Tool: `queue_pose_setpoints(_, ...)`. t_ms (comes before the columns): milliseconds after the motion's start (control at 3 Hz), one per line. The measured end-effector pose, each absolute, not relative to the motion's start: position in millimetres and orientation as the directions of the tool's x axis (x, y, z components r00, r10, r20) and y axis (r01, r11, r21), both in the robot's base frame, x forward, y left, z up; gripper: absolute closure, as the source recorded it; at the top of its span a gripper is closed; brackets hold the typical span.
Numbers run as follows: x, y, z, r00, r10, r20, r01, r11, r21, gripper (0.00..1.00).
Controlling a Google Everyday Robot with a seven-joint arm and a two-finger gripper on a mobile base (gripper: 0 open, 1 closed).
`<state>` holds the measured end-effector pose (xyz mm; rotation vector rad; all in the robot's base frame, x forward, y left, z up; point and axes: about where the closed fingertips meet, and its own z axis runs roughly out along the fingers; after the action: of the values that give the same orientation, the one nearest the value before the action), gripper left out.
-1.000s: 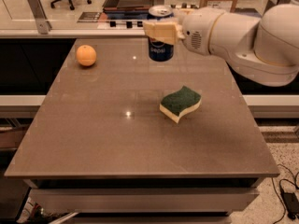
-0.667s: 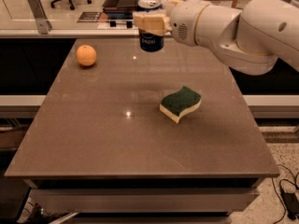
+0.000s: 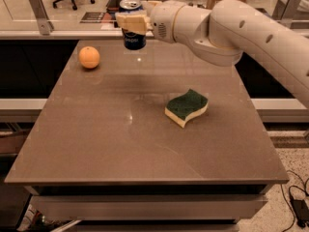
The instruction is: Move pepsi can near orange
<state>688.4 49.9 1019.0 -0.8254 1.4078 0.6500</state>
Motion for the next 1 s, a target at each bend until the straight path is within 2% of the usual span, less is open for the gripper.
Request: queue_pose_setpoints(1000,743,123,932,-0.049,-0.018,-0.999,-0.88,0.473,0.035,1.0)
